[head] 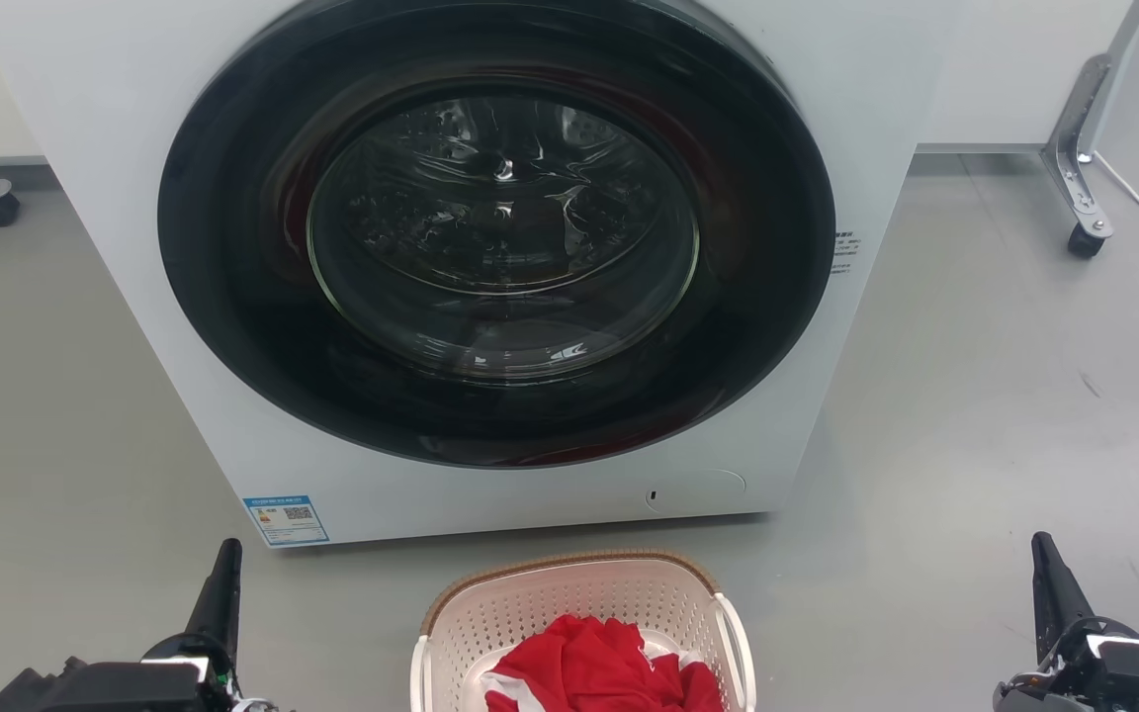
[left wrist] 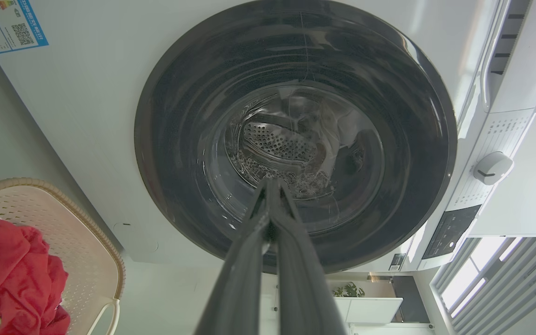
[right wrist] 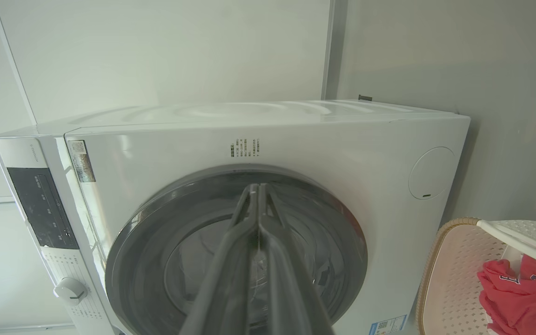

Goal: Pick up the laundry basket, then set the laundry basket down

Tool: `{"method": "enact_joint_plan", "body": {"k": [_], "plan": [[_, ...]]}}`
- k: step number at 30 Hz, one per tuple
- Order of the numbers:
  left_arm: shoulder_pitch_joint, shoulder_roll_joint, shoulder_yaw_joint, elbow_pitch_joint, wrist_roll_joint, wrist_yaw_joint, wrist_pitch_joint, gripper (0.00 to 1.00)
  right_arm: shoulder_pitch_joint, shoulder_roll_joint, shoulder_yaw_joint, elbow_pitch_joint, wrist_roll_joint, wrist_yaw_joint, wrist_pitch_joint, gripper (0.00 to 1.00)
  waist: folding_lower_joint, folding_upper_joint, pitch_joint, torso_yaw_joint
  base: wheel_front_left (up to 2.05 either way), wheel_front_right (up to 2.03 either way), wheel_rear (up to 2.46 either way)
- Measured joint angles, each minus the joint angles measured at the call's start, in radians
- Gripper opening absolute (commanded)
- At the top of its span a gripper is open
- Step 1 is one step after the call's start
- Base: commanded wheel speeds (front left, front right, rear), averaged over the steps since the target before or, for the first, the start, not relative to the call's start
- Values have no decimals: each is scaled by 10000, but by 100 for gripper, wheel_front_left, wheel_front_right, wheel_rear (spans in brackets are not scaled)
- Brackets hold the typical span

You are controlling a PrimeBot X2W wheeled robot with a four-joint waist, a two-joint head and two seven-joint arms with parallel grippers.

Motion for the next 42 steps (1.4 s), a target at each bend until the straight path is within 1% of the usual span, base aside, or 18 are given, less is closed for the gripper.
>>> {"method": "enact_joint_plan", "body": {"k": [5,6,7,8,19,26,32,34,42], "plan": [[0,0,0,0,0,0,0,0,0,0,0,0,0,0,0,0,0,0,0,0,0,0,0],[40,-8,-13,69,0,8,0,100,27,12,13,81,0,-4,-2,100,0,0,0,0,0,0,0],[109,-29,-17,174,0,13,0,0,84,33,21,184,0,-15,0,0,0,0,0,0,0,0,0],[203,-54,-25,259,0,15,-2,100,175,61,35,274,0,-15,0,100,0,0,0,0,0,0,0],[269,-71,-176,282,0,29,-182,100,246,113,180,336,-94,-17,-242,100,0,0,2,-11,0,0,0],[252,-46,-322,186,140,29,-431,100,192,102,343,334,-378,-17,-456,100,0,0,2,-26,0,0,0],[173,94,-556,42,750,29,-725,100,132,-10,562,326,-936,-17,-725,100,0,0,-3,-35,0,0,0],[128,190,-696,-35,1264,29,-838,100,35,-98,704,305,-1300,-21,-855,100,0,0,-6,-35,0,0,0],[-3,462,-1078,-341,2596,194,-1135,100,-73,-405,1145,121,-2654,-251,-1139,100,0,0,-31,-35,0,0,0]]}}
